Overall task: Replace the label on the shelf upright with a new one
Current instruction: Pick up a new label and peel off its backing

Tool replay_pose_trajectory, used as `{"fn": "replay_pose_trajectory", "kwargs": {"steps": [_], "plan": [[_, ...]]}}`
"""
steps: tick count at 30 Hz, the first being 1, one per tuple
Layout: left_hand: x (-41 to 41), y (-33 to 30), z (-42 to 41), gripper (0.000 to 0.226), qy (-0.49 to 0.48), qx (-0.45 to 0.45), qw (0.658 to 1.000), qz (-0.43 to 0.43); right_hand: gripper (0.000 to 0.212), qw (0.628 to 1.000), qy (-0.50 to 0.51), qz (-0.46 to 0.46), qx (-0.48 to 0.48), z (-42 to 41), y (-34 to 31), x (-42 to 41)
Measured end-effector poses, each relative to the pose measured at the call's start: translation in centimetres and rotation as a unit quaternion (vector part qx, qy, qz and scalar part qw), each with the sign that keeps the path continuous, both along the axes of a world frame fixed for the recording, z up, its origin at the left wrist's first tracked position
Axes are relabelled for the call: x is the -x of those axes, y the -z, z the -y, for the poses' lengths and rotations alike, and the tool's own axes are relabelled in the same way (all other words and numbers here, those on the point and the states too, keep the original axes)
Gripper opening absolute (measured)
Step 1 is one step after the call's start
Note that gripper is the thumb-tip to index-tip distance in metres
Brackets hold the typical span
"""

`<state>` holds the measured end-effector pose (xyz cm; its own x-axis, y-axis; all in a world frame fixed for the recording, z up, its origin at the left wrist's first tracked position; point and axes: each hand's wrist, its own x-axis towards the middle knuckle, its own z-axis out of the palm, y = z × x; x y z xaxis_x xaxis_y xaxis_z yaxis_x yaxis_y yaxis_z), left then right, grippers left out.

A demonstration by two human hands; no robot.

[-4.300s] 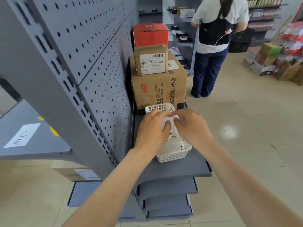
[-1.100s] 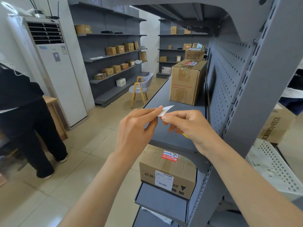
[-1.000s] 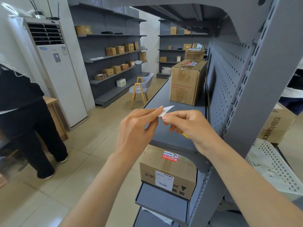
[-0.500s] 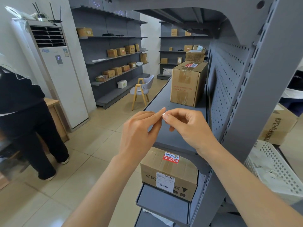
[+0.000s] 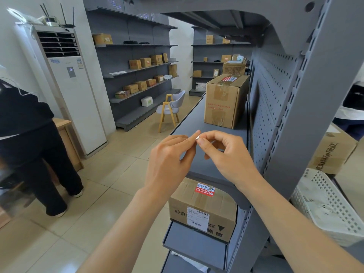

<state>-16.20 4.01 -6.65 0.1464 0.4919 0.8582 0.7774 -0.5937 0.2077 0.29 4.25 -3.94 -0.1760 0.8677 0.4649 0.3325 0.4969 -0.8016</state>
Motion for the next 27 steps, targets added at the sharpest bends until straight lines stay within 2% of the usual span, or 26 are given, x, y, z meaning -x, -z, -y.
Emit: {"fn": "replay_pose_trajectory", "kwargs": {"steps": [7,13,16,20,23,25,27], "plan": [[-0.2,0.0,0.0,0.034,-0.017,-0.012,1.0,-0.016,0.015,1.0,0.015,-0.001,-0.004,0.2,0.1,-0.2],[-0.2,0.1,0.0,0.034,-0.03,-0.029,0.998,-0.054,0.014,0.998,0.015,-0.045,0.029,0.4,-0.2,-0.1],[-0.7,-0.3,0.7,0.03,0.041,0.044,0.998,0.02,0.023,0.999,0.016,-0.049,0.017,0.4,-0.3,0.0],[-1.5,-1.4,2.3,0.028,0.142,0.217,0.951,0.168,0.018,0.999,0.016,-0.032,0.007,0.4,-0.3,-0.3],[-1.9,-2.0,2.3,0.026,0.13,0.236,0.938,0.216,0.011,0.999,0.015,0.018,-0.021,0.3,-0.1,-0.4],[-1.7,-1.9,1.8,0.032,0.131,0.238,0.931,0.245,0.012,0.999,0.015,0.028,-0.032,0.2,0.0,-0.4],[-1.6,-1.7,1.4,0.028,0.121,0.233,0.928,0.266,0.011,0.999,0.016,0.03,-0.036,0.1,-0.1,-0.5]]}}
